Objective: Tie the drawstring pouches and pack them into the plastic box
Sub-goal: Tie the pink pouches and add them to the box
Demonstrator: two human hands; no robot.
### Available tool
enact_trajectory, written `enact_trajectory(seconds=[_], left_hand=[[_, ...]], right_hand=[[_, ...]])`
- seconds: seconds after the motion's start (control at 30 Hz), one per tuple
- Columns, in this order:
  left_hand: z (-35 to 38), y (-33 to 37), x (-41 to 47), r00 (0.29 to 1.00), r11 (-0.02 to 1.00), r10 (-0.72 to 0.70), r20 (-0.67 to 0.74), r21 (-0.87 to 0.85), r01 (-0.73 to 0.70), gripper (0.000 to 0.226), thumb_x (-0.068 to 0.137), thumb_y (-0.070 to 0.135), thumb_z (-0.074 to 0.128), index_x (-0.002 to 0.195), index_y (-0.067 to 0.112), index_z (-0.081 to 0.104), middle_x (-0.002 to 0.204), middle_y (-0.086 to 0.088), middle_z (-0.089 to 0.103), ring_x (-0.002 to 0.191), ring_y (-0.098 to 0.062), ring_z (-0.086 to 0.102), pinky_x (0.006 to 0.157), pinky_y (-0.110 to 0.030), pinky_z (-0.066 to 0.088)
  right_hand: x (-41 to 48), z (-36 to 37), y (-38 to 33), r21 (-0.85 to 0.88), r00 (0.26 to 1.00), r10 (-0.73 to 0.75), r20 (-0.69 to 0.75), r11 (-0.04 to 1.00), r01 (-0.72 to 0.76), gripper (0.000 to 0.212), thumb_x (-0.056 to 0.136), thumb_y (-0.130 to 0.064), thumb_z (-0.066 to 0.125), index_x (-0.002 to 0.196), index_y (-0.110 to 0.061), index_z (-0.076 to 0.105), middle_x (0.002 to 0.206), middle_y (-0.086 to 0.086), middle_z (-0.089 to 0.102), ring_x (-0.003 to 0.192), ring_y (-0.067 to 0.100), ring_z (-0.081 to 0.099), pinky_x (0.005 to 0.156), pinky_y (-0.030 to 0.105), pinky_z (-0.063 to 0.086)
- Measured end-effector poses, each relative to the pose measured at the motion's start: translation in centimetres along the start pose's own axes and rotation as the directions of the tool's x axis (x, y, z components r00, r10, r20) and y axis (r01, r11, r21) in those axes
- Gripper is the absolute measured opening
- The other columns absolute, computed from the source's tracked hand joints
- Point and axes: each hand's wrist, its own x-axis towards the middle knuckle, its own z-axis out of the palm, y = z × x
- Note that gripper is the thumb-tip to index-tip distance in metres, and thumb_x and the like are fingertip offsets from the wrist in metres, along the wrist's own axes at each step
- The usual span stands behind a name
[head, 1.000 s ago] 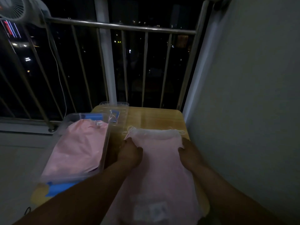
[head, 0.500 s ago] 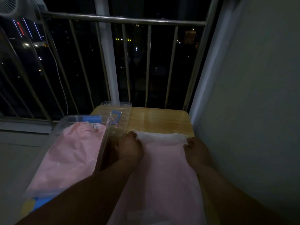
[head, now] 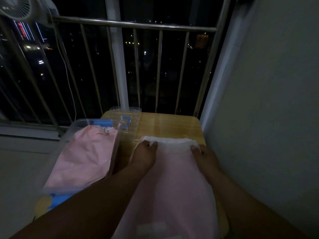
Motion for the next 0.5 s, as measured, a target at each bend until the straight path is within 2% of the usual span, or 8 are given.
enact_trajectory(seconds=[0.1, 0.2, 0.27, 0.33, 0.4, 0.5], left_hand=[[-0.6, 0.3, -0.8, 1.0, 0.998, -0.018, 0.01, -0.064, 0.019, 0.035, 0.105, 0.035, 0.052, 0.11, 0.006, 0.069, 0.105, -0.015, 0.071, 0.095, -0.03, 0.066, 0.083, -0.033, 0.05], [-1.5, 0.9, -2.0, 1.0, 0.984, 0.001, 0.021, -0.178, 0.002, 0.03, 0.104, 0.031, 0.053, 0.113, 0.008, 0.07, 0.105, -0.014, 0.073, 0.089, -0.025, 0.063, 0.089, -0.043, 0.056], [-2.2, 1.5, -3.0, 0.999, 0.963, -0.004, 0.048, -0.269, 0.017, 0.025, 0.105, 0.033, 0.053, 0.108, 0.017, 0.072, 0.097, -0.01, 0.074, 0.082, -0.023, 0.066, 0.086, -0.048, 0.059], [-3.3, 2.4, -4.4, 0.997, 0.941, -0.001, 0.079, -0.336, 0.027, 0.022, 0.107, 0.032, 0.052, 0.104, 0.022, 0.071, 0.096, -0.01, 0.072, 0.081, -0.023, 0.066, 0.079, -0.042, 0.059], [-4.1, 3.3, -5.5, 0.995, 0.938, 0.041, 0.09, -0.346, -0.007, 0.023, 0.108, 0.031, 0.049, 0.108, 0.022, 0.07, 0.102, -0.008, 0.07, 0.089, -0.022, 0.066, 0.075, -0.034, 0.054], [-5.7, 4.6, -7.6, 0.993, 0.937, 0.086, 0.081, -0.346, -0.053, 0.027, 0.108, 0.033, 0.046, 0.113, 0.023, 0.071, 0.109, -0.002, 0.067, 0.098, -0.018, 0.062, 0.073, -0.028, 0.049]], right_hand=[[-1.0, 0.1, -0.4, 0.095, 1.0, 0.014, -0.01, 0.995, -0.013, 0.027, 0.107, -0.033, 0.05, 0.106, -0.018, 0.072, 0.1, 0.0, 0.07, 0.094, 0.021, 0.065, 0.07, 0.028, 0.045], [-2.2, -0.4, -1.6, 0.178, 0.999, 0.031, -0.007, 0.984, -0.029, 0.03, 0.107, -0.035, 0.051, 0.119, -0.018, 0.072, 0.112, -0.001, 0.071, 0.101, 0.017, 0.065, 0.076, 0.026, 0.048], [-3.0, -1.0, -2.6, 0.249, 0.999, 0.049, 0.02, 0.967, -0.052, 0.025, 0.107, -0.037, 0.05, 0.111, -0.023, 0.07, 0.103, -0.006, 0.068, 0.092, 0.008, 0.063, 0.072, 0.022, 0.047], [-4.1, -1.9, -4.0, 0.289, 0.997, 0.06, 0.044, 0.955, -0.07, 0.024, 0.106, -0.039, 0.052, 0.112, -0.024, 0.07, 0.102, -0.004, 0.068, 0.091, 0.009, 0.063, 0.074, 0.024, 0.048], [-4.6, -2.6, -4.6, 0.316, 0.995, 0.088, 0.045, 0.944, -0.098, 0.033, 0.104, -0.042, 0.055, 0.124, -0.022, 0.071, 0.117, 0.001, 0.069, 0.103, 0.018, 0.066, 0.083, 0.029, 0.051], [-6.2, -3.7, -5.7, 0.359, 0.995, 0.09, 0.051, 0.928, -0.103, 0.032, 0.102, -0.038, 0.058, 0.129, -0.025, 0.071, 0.127, -0.001, 0.068, 0.11, 0.019, 0.065, 0.092, 0.034, 0.054]])
